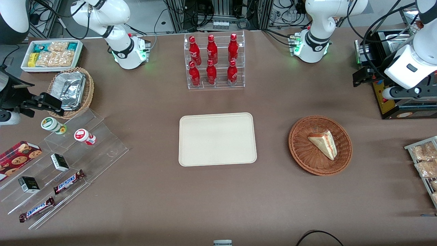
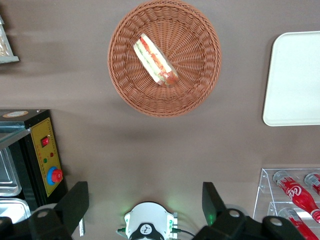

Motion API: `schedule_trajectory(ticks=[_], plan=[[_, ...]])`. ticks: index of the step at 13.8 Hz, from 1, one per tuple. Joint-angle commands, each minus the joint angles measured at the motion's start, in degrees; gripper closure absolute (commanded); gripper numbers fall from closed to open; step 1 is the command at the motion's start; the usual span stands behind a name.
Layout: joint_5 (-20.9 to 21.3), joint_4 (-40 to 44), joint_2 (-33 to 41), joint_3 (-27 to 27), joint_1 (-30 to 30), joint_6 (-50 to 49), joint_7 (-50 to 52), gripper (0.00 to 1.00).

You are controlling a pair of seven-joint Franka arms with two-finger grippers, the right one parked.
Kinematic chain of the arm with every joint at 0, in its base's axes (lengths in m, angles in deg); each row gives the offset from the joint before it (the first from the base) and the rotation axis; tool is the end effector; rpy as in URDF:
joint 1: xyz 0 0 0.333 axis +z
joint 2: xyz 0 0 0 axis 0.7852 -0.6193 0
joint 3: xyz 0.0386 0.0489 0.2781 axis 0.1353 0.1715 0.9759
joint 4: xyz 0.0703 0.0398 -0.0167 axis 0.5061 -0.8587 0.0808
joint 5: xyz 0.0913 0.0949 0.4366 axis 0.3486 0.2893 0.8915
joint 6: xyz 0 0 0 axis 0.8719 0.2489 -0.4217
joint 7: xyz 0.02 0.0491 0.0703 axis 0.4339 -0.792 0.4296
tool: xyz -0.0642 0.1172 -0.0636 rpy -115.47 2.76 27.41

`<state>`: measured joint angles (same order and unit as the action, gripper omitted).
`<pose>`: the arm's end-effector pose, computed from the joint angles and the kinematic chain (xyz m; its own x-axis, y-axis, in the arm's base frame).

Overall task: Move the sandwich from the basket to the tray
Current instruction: 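Move the left gripper over the wicker basket toward the sandwich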

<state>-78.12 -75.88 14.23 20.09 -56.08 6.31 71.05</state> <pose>0.5782 -0.0585 0.5483 0.9835 0.0023 -0.1807 -0.0035 -0.9995 -0.0320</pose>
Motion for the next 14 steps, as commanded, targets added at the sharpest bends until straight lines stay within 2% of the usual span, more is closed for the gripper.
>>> schedule_trajectory(ticks=[1,6,10,14], plan=[[1.29,-0.53,0.5,0.64,-0.85,2.48,-0.83,0.0],[1.29,-5.35,-0.03,0.55,-1.02,6.43,-0.66,0.0],[1.29,-13.43,0.06,0.55,-1.11,14.69,-0.66,0.0],[1.29,-23.45,-0.03,0.55,-1.11,27.33,-0.57,0.0]])
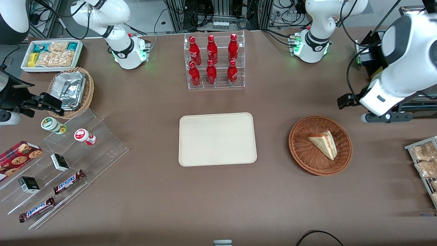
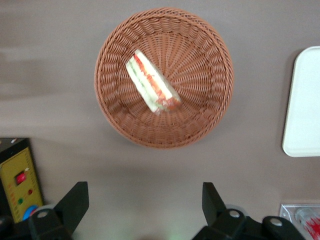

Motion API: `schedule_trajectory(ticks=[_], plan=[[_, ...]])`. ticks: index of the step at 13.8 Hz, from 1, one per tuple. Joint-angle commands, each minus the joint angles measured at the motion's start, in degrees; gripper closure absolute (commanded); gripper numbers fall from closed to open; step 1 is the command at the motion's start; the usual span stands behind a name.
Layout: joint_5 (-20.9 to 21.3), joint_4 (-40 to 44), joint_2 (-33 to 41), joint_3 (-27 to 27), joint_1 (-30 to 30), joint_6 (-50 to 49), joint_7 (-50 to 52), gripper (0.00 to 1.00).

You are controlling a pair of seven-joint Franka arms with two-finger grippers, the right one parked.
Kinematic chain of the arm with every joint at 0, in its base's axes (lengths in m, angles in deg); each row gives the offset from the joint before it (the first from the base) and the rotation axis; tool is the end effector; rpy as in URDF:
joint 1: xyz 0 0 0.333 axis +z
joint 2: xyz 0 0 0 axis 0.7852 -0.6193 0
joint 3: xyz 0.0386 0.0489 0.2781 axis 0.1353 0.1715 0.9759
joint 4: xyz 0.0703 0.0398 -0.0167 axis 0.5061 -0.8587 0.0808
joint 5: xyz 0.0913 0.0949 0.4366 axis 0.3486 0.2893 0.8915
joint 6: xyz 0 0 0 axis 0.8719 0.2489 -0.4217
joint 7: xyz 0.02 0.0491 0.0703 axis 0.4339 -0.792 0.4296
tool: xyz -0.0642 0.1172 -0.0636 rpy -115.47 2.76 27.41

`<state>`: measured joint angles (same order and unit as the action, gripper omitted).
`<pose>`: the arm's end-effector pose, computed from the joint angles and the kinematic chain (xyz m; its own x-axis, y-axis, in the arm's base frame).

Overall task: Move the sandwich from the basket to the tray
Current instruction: 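Move the left gripper over the wicker basket toward the sandwich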

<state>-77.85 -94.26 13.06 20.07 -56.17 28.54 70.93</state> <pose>0.5956 -0.0611 0.3948 0.9909 -0.0084 -0.1345 -0.0125 -0.9995 -0.0302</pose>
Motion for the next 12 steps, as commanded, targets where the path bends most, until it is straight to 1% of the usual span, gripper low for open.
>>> schedule_trajectory(ticks=[1,6,8,10,12], plan=[[1.02,-7.53,1.05,0.58,-1.01,8.61,-0.45,0.0],[1.02,-15.01,-1.93,0.58,-0.84,21.89,0.26,0.0],[0.94,-15.9,-3.25,0.66,-0.66,24.64,1.65,0.0],[0.93,-15.99,-4.39,0.66,-0.66,26.65,7.95,0.0],[0.93,-15.9,-6.23,0.58,-0.92,28.24,17.7,0.0]])
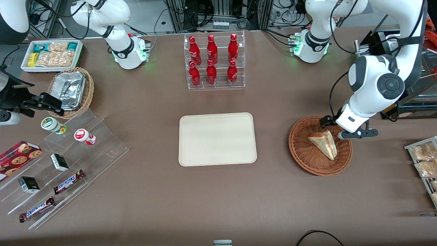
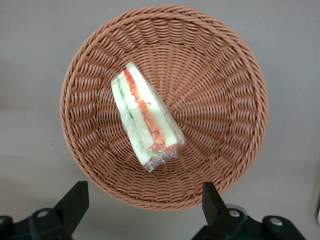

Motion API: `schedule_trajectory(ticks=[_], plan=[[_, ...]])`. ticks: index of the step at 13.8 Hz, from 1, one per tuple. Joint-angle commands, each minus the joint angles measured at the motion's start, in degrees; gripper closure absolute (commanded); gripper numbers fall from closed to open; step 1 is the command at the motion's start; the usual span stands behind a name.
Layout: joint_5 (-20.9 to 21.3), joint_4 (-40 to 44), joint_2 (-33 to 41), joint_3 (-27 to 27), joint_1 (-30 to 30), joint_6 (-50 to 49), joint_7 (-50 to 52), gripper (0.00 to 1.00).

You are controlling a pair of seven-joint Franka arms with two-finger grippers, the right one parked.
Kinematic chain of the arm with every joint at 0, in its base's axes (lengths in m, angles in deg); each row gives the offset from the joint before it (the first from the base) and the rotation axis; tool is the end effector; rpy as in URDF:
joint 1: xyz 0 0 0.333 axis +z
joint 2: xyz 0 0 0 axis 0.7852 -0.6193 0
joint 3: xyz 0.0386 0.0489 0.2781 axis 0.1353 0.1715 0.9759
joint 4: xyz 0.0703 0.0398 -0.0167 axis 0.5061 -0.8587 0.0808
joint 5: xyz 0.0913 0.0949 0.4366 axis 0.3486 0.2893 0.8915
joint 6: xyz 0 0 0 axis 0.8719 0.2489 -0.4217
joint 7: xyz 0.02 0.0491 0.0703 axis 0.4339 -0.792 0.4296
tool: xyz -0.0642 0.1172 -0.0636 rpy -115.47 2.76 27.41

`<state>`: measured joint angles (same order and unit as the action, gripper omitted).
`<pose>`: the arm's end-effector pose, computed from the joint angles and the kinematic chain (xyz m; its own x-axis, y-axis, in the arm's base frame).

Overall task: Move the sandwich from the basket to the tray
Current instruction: 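Lower the open left gripper around the wrapped sandwich and close it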

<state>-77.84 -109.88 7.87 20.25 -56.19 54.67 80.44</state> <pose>0.5830 -0.0594 0.2372 0.9876 0.1516 -0.0399 0.1508 -0.9883 -0.0227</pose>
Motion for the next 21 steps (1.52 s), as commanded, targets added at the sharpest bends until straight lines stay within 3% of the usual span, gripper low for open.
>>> schedule_trajectory(ticks=[1,7,20,21], plan=[[0.93,-0.37,-1.67,0.39,-1.0,3.85,12.41,0.0],[0.93,-0.72,-4.57,0.39,-1.0,8.43,33.18,0.0],[1.19,-0.63,-12.22,0.66,-0.56,14.42,33.55,0.0],[1.19,-0.72,-12.22,0.66,-0.47,14.33,33.55,0.24]])
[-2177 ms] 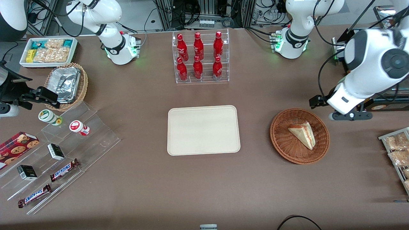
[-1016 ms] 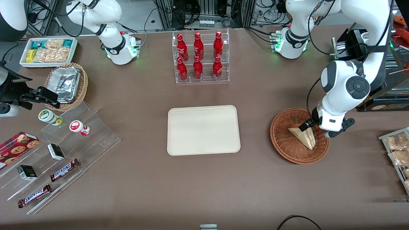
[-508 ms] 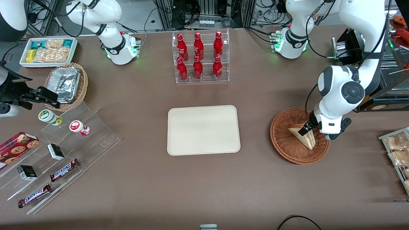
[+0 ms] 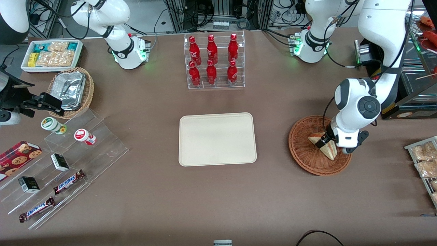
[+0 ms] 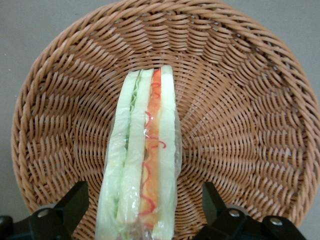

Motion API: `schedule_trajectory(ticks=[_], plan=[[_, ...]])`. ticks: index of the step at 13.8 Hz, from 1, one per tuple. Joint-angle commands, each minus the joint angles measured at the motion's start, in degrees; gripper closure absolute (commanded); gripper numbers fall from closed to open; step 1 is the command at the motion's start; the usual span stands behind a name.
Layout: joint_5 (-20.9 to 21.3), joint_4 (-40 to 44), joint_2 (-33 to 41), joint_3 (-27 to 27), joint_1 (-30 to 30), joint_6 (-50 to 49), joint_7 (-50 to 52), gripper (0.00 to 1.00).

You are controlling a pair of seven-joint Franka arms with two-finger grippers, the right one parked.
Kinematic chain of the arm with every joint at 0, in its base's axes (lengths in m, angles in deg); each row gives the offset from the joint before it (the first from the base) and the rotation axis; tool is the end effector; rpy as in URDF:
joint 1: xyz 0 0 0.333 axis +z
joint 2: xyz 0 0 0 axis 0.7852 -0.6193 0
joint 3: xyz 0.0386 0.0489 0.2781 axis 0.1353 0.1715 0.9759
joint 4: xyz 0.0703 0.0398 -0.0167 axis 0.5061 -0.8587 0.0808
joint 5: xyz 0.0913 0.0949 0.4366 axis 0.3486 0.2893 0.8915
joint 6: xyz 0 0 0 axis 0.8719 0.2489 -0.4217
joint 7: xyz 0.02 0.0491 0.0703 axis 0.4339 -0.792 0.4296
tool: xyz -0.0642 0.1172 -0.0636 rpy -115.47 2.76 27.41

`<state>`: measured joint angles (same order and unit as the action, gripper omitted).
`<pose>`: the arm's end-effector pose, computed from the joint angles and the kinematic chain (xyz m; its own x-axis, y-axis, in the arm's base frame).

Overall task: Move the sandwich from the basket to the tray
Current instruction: 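Lower the open left gripper around the wrapped sandwich and close it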

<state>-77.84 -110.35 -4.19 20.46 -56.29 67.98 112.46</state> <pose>0.5832 -0.0595 0.1289 0.7577 0.6524 -0.0176 0.6520 -0.7578 -0.0256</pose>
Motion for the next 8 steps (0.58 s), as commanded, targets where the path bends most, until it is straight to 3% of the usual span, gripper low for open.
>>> schedule_trajectory(ticks=[1,2,6,8], plan=[[1.19,-0.34,0.28,0.45,-0.37,0.51,1.53,0.72],[1.19,-0.34,0.64,0.45,-0.46,-0.02,1.27,0.99],[1.19,1.23,4.58,0.36,-0.72,-7.91,-0.83,1.0],[1.19,5.87,5.12,-0.08,-1.07,-15.8,-2.59,1.0]])
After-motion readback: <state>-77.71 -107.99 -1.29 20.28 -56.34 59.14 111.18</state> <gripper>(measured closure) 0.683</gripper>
